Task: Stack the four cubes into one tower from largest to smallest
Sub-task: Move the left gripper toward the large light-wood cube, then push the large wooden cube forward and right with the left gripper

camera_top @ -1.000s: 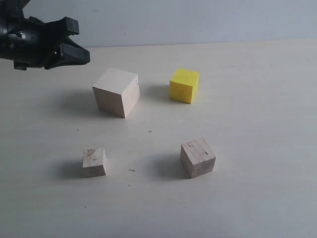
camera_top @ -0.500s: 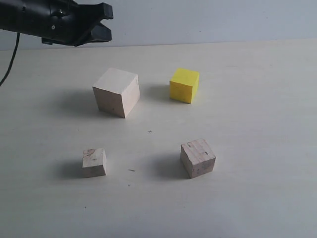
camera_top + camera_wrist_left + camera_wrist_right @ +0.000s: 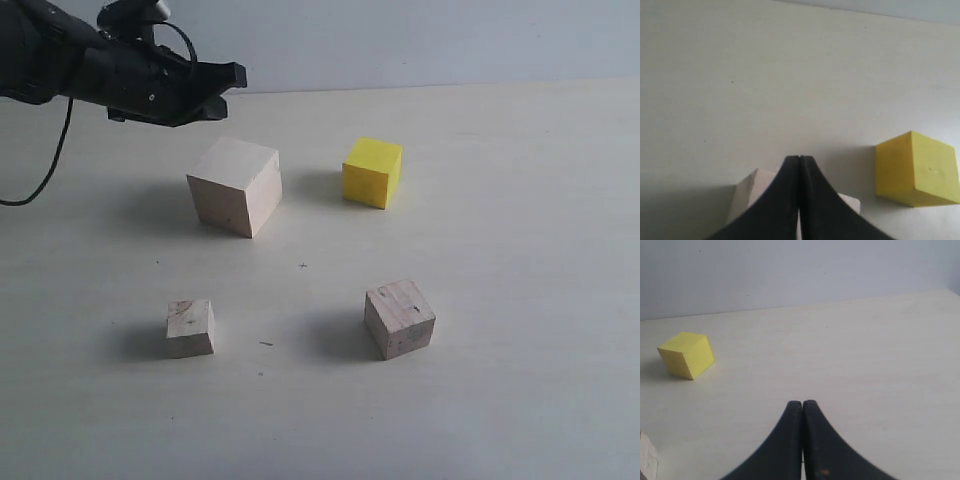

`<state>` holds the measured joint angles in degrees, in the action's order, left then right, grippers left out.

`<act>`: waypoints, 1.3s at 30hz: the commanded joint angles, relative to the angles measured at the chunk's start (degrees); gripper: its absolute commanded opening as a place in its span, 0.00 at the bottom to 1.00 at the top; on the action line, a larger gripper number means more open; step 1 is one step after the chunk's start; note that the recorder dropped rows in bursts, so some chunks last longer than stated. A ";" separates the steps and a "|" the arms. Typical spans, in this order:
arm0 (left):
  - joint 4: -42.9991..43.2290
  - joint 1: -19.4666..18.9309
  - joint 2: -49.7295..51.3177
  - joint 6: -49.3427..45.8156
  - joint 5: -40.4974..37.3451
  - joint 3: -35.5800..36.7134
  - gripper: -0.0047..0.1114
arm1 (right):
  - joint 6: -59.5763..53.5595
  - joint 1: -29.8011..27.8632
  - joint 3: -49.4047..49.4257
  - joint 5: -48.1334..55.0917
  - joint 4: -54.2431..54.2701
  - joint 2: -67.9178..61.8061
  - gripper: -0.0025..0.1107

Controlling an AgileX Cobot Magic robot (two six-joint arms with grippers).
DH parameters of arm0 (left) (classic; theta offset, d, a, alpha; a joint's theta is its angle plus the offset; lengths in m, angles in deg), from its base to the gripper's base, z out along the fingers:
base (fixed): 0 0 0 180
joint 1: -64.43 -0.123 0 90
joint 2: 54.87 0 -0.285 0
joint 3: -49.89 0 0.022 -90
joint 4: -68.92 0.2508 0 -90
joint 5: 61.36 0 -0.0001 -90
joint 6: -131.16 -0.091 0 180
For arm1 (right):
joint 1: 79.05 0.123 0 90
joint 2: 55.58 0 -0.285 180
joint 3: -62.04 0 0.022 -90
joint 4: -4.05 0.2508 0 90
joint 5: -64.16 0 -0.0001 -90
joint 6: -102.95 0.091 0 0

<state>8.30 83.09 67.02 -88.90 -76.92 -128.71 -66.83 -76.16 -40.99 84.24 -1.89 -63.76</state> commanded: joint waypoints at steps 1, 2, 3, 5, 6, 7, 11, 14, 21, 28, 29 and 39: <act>-0.06 0.23 1.72 0.43 3.81 -2.35 0.04 | 0.32 0.14 0.25 -0.50 -0.11 0.39 0.02; -0.06 0.23 2.19 0.43 4.07 -2.89 0.04 | 0.32 0.14 0.25 -0.50 -0.11 0.39 0.02; -0.06 0.23 2.66 0.43 4.18 -3.48 0.04 | 0.32 0.14 0.25 -0.50 -0.11 0.39 0.02; -0.06 0.12 3.61 0.56 4.39 -4.36 0.04 | 0.32 0.14 0.25 -0.50 -0.11 0.39 0.02; -0.06 0.12 4.19 0.83 4.39 -4.84 0.04 | 0.32 0.14 0.25 -0.50 -0.11 0.39 0.02; -0.06 0.12 4.59 0.82 4.48 -5.27 0.04 | 0.32 0.14 0.25 -0.67 -0.10 0.39 0.02; -0.06 0.12 7.15 1.58 4.20 -6.86 0.04 | 0.32 0.14 0.25 -0.92 -0.10 0.39 0.02; -0.06 0.12 8.75 1.72 3.69 -7.48 0.04 | 0.32 0.14 0.25 -0.92 -0.10 0.39 0.02; 0.16 -0.85 10.12 1.72 4.29 -7.48 0.04 | 0.32 0.14 0.25 -0.92 -0.10 0.39 0.02; 1.24 -1.51 10.59 1.56 1.88 -7.48 0.04 | 0.32 0.14 0.25 -0.92 -0.10 0.39 0.02; 1.73 -1.51 10.59 1.56 1.27 -7.48 0.04 | 0.32 0.14 0.25 -0.92 -0.10 0.39 0.02; 5.89 -1.40 10.59 1.56 -8.07 -7.48 0.04 | 0.32 0.14 0.25 -0.92 -0.10 0.39 0.02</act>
<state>13.15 81.67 77.53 -87.39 -81.61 -136.00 -66.83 -76.16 -40.99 84.12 -1.89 -63.76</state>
